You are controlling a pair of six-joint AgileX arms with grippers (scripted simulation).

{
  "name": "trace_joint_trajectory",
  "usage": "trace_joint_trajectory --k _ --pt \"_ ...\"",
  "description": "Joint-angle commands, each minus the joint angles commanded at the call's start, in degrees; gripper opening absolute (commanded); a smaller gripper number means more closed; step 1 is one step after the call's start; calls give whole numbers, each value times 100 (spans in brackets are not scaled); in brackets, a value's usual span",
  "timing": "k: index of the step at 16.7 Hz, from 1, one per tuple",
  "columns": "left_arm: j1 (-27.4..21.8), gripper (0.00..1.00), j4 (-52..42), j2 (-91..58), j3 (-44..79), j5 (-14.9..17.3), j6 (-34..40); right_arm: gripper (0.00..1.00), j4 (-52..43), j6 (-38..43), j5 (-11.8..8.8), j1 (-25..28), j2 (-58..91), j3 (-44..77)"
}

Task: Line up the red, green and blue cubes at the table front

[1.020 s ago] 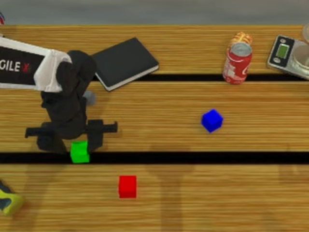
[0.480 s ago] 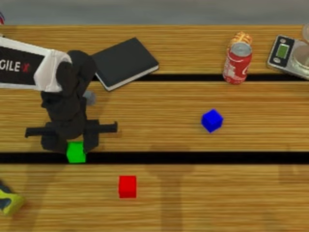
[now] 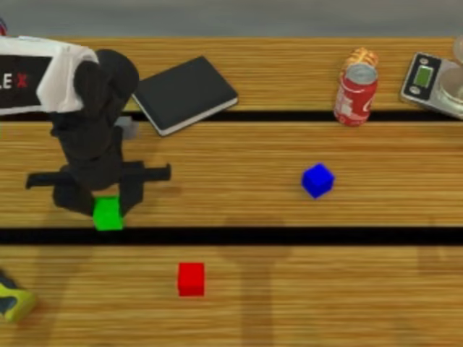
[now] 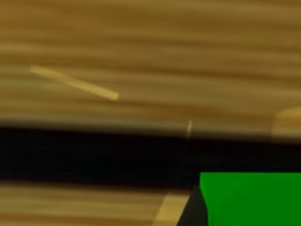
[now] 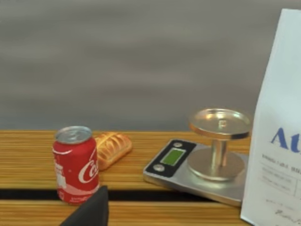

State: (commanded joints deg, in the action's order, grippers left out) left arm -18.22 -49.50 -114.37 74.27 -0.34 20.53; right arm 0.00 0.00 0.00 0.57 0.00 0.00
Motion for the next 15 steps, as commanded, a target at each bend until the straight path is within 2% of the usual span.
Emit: trace_joint_trajectory --k 3,9,12,15 --pt "33 0 -501 278 266 0 -5 100 0 0 0 0 0 0" --pt "-81 0 -573 265 347 -3 73 100 0 0 0 0 0 0" --pt "-643 0 -766 77 667 -12 615 100 0 0 0 0 0 0" --pt "-1554 0 -1023 -144 1107 -24 1428 100 0 0 0 0 0 0"
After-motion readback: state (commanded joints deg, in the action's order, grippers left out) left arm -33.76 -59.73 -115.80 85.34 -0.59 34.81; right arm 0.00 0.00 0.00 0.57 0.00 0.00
